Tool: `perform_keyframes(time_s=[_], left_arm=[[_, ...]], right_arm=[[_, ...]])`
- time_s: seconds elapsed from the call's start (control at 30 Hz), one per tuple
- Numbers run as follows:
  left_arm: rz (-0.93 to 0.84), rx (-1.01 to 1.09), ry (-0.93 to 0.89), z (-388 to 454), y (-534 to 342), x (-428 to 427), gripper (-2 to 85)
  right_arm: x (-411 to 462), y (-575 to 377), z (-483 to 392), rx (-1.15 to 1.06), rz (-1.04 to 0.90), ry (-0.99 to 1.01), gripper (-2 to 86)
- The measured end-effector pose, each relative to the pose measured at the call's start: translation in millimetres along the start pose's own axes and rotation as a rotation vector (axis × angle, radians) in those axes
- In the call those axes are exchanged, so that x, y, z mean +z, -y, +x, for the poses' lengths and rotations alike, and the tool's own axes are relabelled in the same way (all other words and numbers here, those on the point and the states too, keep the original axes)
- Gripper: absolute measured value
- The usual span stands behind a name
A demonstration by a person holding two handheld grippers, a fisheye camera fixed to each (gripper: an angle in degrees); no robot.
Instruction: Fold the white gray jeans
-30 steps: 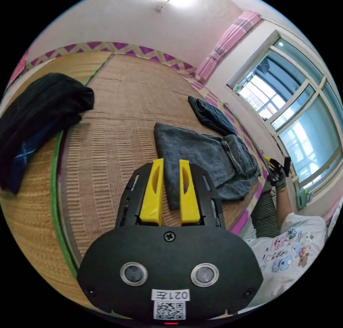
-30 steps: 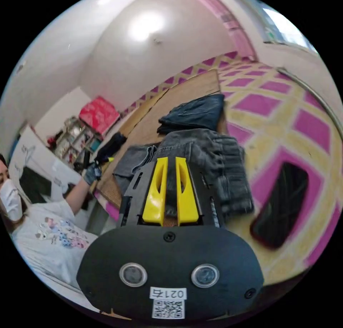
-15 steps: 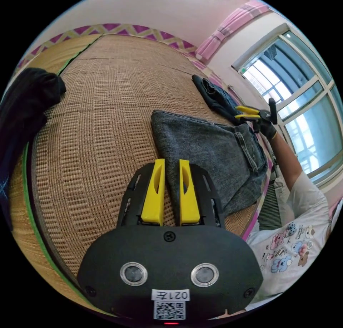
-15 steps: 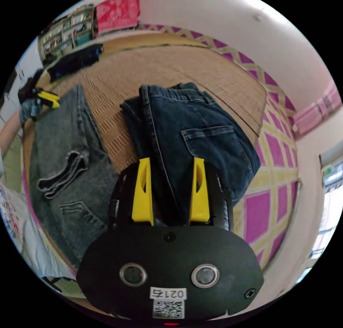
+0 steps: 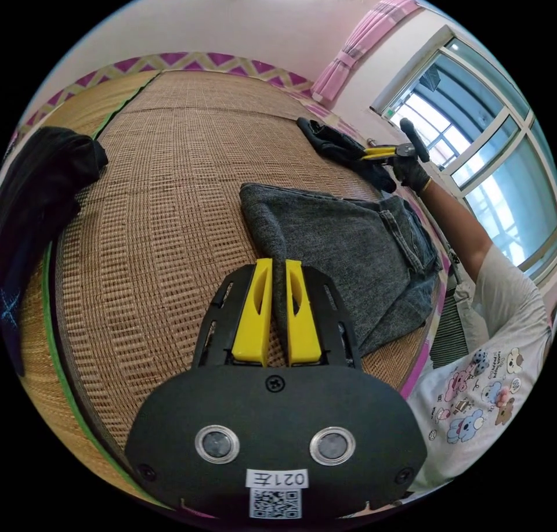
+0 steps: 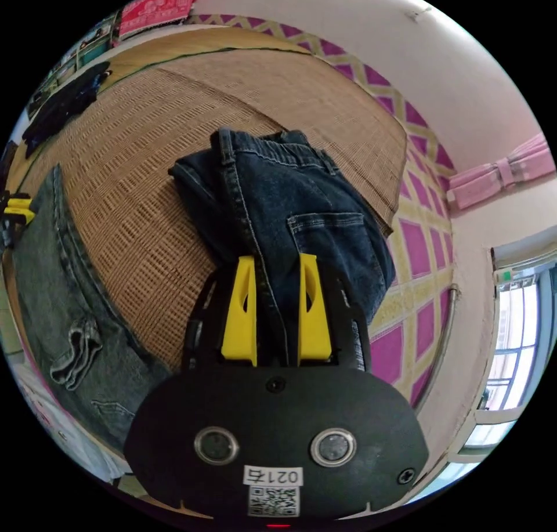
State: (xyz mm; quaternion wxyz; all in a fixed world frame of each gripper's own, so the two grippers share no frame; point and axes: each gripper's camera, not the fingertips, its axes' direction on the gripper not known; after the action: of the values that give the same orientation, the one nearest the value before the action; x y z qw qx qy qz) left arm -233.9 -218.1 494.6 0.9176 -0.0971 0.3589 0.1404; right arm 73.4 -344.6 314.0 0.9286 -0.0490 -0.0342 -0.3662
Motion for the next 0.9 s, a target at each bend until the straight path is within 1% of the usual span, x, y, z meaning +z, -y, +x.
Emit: perform_keyframes(time_s=[0.03, 0.1, 0.17, 0.23, 0.27, 0.33, 0.37, 0.43, 0.47, 0.57, 0.67, 0.7, 0.77, 0.83, 0.87, 0.9], left_arm=[[0.002, -0.001, -0.002, 0, 0, 0, 3.3], [0.006, -0.008, -0.022, 0, -1, 1, 3.3], [0.005, -0.013, -0.033, 0, -1, 1, 3.3], [0.004, -0.014, -0.035, 1, -1, 1, 3.3], [0.005, -0.011, -0.028, 4, -2, 1, 3.3], [0.006, 0.001, -0.008, 9, -2, 1, 3.3], [0.008, 0.005, 0.005, 13, -3, 1, 3.2], [0.012, 0.004, 0.019, 17, -4, 0, 3.1], [0.018, -0.002, 0.024, 19, -5, -1, 3.1], [0.067, 0.016, 0.039, 30, -9, -9, 2.8], [0.092, 0.013, 0.024, 33, -12, -14, 2.9], [0.082, -0.004, 0.018, 32, -13, -11, 3.0], [0.062, -0.023, 0.017, 31, -12, -7, 3.2], [0.055, -0.03, 0.018, 33, -11, -6, 3.3], [0.051, -0.027, 0.026, 36, -11, -6, 3.3], [0.049, -0.024, 0.031, 38, -11, -7, 3.4]], right_arm=[[-18, -18, 9, 0.016, 0.059, 0.063, 9.9], [-41, -52, 25, 0.038, 0.098, 0.145, 10.3], [-53, -93, 43, 0.057, 0.084, 0.262, 11.1], [-53, -152, 64, 0.119, 0.024, 0.364, 11.9], [-51, -167, 69, 0.141, 0.0, 0.366, 12.0], [-29, -220, 79, 0.215, -0.118, 0.278, 12.5], [-21, -231, 80, 0.229, -0.137, 0.268, 12.8], [-14, -265, 96, 0.358, -0.054, 0.345, 13.0], [-13, -268, 99, 0.369, -0.058, 0.346, 13.0], [-22, -268, 97, 0.337, -0.085, 0.263, 12.7], [-43, -290, 116, 0.387, -0.038, 0.297, 12.1], [-46, -309, 132, 0.451, -0.022, 0.331, 12.6], [-34, -337, 151, 0.529, -0.051, 0.412, 13.6], [-1, -369, 165, 0.628, -0.07, 0.627, 14.3], [4, -376, 168, 0.664, -0.053, 0.66, 14.4], [5, -386, 176, 0.705, 0.011, 0.703, 14.0]])
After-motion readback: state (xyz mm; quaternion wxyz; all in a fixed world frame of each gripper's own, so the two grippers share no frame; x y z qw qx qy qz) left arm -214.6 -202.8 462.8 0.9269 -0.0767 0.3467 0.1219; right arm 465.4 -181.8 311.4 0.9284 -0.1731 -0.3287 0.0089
